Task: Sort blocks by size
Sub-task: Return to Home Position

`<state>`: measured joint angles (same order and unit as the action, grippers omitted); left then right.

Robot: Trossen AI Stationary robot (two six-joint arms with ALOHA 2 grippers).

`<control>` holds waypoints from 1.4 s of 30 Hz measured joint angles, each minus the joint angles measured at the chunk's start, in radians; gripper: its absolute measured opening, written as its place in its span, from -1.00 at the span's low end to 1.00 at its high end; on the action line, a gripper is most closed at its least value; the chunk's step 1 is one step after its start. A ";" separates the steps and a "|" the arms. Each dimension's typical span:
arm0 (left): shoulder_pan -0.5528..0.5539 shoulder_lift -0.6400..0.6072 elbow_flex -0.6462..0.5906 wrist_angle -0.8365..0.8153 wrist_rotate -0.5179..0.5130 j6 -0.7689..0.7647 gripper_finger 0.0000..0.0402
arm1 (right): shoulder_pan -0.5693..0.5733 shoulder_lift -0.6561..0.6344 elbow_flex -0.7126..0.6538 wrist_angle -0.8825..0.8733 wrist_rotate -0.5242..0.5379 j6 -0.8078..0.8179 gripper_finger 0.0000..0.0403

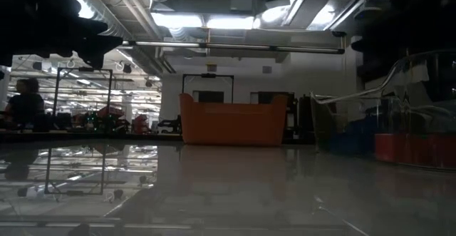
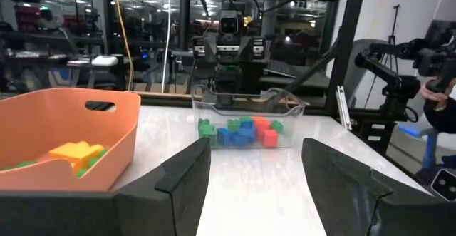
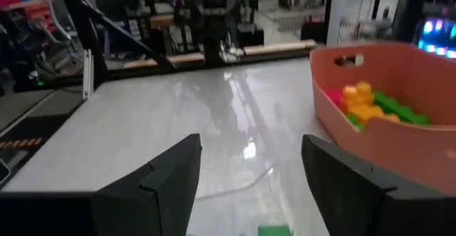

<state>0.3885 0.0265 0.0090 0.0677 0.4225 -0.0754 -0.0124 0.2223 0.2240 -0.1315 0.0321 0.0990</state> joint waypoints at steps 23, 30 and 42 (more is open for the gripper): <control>0.000 0.000 0.000 -0.002 0.000 -0.003 0.03 | -0.001 -0.174 -0.173 0.064 -0.096 -0.032 0.21; 0.000 0.000 0.000 -0.002 0.000 -0.003 0.03 | -0.001 -0.221 -0.178 0.069 -0.092 -0.059 0.21; 0.000 0.000 0.000 -0.002 0.000 -0.003 0.03 | -0.001 -0.211 -0.180 0.072 -0.027 -0.037 0.21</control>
